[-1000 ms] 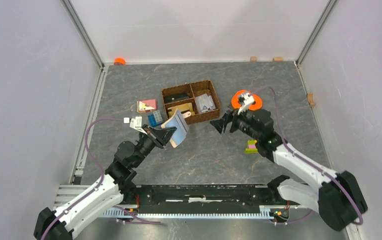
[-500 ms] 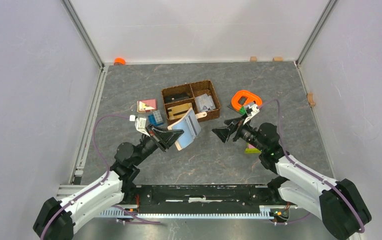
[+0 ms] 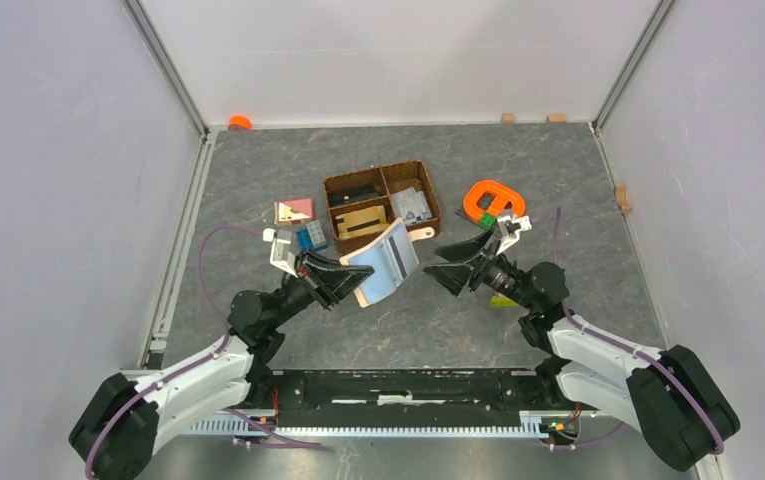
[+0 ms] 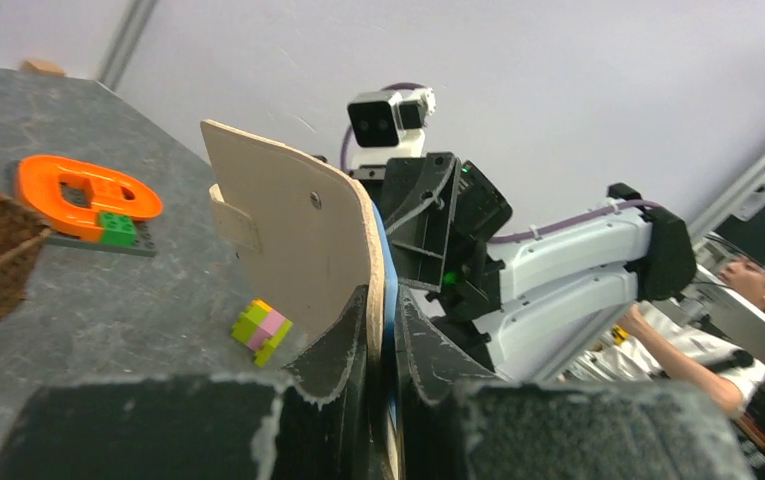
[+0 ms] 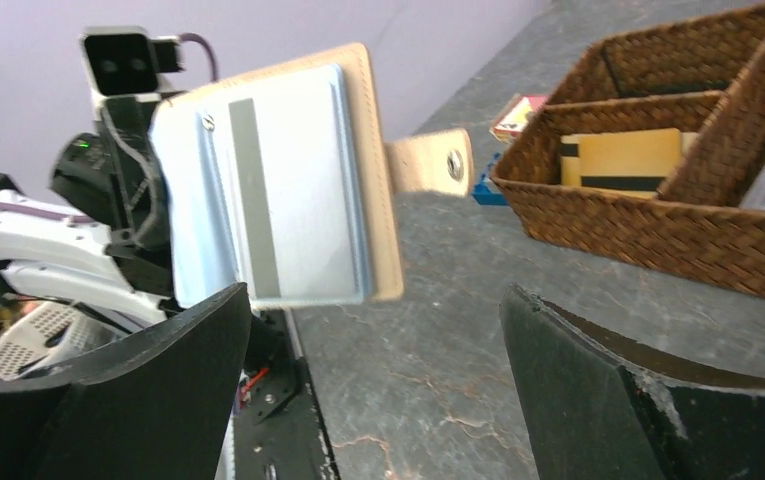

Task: Take the credit cards out of the card holder
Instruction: Remove the credit card from the card holder.

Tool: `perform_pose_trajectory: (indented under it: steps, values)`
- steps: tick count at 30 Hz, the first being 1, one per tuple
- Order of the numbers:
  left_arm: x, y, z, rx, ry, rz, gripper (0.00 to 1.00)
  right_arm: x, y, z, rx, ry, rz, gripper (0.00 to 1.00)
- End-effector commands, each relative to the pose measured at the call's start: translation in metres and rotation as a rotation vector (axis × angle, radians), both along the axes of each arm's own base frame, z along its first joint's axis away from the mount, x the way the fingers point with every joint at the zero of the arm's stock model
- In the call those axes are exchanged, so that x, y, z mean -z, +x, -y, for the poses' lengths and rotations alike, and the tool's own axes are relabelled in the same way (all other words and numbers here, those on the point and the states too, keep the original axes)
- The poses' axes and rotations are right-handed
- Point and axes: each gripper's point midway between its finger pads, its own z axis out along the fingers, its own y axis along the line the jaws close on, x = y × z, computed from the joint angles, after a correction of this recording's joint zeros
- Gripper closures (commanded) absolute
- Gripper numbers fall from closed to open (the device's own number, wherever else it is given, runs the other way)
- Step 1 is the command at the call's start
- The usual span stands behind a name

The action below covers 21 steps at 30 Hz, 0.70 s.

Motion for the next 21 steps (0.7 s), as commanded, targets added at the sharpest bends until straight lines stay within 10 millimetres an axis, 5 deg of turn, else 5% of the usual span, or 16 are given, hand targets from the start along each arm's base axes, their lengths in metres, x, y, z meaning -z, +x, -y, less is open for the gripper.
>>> perform_pose_trajectory:
  steps: [1, 9, 21]
  values:
    - [-0.037, -0.026, 0.001, 0.126, -0.111, 0.111, 0.98, -0.03, -0.013, -0.003, -0.063, 0.095, 0.066, 0.02]
    - [-0.046, -0.04, 0.004, 0.205, -0.131, 0.14, 0.98, -0.027, -0.016, -0.012, -0.132, 0.106, 0.02, 0.02]
    - [-0.04, -0.037, 0.015, 0.242, -0.103, 0.104, 0.98, -0.058, -0.053, -0.019, -0.313, 0.213, 0.102, 0.05]
